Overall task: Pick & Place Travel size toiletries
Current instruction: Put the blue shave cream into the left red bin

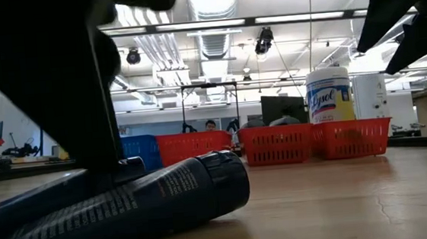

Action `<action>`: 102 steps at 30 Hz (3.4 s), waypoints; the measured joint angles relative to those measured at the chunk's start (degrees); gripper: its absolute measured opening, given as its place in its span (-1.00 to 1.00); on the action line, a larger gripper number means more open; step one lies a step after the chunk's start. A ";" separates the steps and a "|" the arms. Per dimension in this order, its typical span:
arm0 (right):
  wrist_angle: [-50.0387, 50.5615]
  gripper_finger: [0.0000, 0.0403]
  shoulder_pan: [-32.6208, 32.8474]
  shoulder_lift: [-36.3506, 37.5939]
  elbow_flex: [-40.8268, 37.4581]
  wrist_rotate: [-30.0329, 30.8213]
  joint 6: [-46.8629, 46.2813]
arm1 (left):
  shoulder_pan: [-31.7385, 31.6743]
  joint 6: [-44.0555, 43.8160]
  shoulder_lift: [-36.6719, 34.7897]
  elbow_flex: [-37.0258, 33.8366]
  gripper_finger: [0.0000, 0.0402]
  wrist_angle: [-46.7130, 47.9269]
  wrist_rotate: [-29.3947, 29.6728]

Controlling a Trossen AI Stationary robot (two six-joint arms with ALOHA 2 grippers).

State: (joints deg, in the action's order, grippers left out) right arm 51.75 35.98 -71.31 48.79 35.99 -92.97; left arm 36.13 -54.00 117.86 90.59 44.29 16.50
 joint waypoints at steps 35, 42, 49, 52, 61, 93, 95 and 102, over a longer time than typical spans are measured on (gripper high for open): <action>6.56 0.81 1.52 -0.02 -0.14 1.99 -7.46 | -20.43 12.58 -14.21 -3.78 -0.36 1.59 3.63; 7.30 0.81 1.48 -0.02 -0.19 5.92 -11.15 | -36.41 8.88 -22.83 -9.29 -0.36 -10.89 7.18; 8.51 0.81 1.45 -0.02 -0.31 6.25 -14.90 | -46.03 6.90 -22.64 -20.19 -0.36 -24.11 -2.16; 8.50 0.81 1.45 -0.02 -0.37 6.25 -16.22 | -46.48 4.56 -22.20 -24.21 -0.36 -24.41 -1.41; 8.52 0.81 1.47 -0.02 -0.39 6.21 -16.59 | -46.37 2.83 -22.25 -25.37 0.34 -26.59 -0.23; 8.04 0.82 1.77 -0.04 -0.39 -0.07 -11.18 | -6.44 -40.42 -5.31 -5.99 0.51 -4.30 3.09; 8.00 0.82 2.07 -0.04 -0.39 -0.42 -10.64 | -6.22 -40.54 -1.59 -1.81 0.51 -2.12 2.38; 7.90 0.82 3.64 -0.04 -0.39 -0.67 -10.37 | -5.77 -41.64 5.82 8.23 0.51 5.20 1.24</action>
State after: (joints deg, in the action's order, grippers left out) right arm 59.65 39.62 -71.35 48.40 35.32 -103.34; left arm 30.37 -95.64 123.68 98.82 49.50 17.74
